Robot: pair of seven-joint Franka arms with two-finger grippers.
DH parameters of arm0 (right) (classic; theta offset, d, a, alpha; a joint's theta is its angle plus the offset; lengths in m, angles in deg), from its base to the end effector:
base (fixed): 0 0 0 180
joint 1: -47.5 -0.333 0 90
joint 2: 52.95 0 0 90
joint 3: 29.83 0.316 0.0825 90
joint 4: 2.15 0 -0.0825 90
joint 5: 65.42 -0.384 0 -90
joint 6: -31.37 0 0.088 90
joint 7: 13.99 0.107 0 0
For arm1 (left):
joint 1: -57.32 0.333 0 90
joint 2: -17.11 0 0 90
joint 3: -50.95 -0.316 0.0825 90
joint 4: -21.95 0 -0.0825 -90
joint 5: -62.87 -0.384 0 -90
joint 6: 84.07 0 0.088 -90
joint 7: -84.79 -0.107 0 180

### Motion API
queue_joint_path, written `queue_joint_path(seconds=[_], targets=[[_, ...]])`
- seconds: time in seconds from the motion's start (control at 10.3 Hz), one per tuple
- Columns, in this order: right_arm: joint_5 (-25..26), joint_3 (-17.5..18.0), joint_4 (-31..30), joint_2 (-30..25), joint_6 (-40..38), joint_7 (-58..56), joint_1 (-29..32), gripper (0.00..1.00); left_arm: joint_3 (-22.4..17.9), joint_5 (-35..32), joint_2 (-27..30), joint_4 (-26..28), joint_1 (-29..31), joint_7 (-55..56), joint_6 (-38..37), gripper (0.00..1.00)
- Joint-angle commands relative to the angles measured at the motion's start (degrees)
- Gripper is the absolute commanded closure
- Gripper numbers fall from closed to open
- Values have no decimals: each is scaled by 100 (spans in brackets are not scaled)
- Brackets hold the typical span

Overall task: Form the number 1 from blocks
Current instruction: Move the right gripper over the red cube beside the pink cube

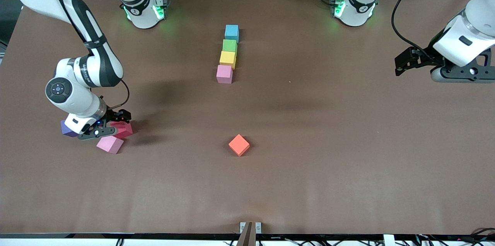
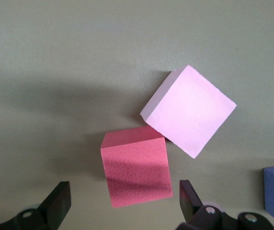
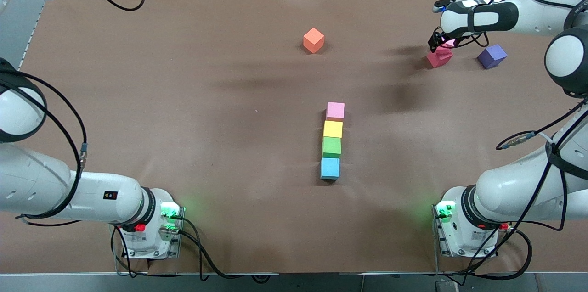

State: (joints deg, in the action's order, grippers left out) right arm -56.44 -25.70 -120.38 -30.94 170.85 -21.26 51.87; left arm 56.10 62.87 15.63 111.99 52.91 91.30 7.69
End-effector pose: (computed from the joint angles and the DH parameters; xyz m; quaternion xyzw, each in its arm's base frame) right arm 0.5906 -0.0036 0.2450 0.9923 0.1183 -0.0079 0.0366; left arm 0.5574 -0.0932 0.6125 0.9996 -0.0266 0.0020 0.0014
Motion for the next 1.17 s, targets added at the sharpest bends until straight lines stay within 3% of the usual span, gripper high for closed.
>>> queue_joint_path(seconds=[0.0,0.78,1.07], targets=[[-133,-70,151,120,-44,-267,2,0,22,123,-20,-83,80,-158,-62,0],[-142,-184,248,409,26,-372,-15,0,22,44,-134,-92,28,-150,9,0],[-379,-193,248,533,35,-381,-41,0,22,44,-143,-92,19,-150,9,0]])
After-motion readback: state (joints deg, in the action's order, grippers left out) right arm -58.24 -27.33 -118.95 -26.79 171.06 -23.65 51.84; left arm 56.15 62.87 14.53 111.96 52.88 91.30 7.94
